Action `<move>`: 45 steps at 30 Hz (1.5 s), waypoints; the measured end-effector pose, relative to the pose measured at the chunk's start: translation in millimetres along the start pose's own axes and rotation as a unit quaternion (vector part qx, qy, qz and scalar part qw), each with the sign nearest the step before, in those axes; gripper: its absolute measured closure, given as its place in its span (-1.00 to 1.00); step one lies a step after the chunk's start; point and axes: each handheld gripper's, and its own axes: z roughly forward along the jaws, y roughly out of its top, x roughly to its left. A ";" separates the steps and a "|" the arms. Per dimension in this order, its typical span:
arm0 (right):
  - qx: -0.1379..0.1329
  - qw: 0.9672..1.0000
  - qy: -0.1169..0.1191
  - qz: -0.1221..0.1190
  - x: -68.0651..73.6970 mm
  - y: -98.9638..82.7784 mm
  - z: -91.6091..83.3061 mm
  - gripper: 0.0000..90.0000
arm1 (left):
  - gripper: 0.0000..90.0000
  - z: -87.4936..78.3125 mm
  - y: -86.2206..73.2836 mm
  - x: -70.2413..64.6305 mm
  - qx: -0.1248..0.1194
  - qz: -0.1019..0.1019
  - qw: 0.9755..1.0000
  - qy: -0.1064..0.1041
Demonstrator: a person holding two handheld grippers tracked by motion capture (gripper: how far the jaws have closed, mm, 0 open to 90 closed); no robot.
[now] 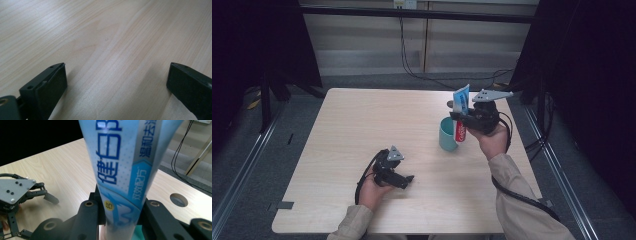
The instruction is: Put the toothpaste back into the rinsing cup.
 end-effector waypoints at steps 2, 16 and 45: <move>0.000 1.000 -0.001 0.000 -0.5 2.1 1.0 0.64 | -0.95 0.2 0.0 0.1 0.000 0.000 1.000 -0.002; -0.008 1.000 -0.006 0.005 -4.1 16.8 11.2 0.65 | -0.97 0.7 -0.1 -0.4 -0.001 -0.002 1.000 -0.003; -0.029 0.999 -0.024 0.015 -9.4 42.3 16.7 0.64 | -0.85 -1.0 -0.5 -0.4 -0.005 -0.005 1.000 -0.002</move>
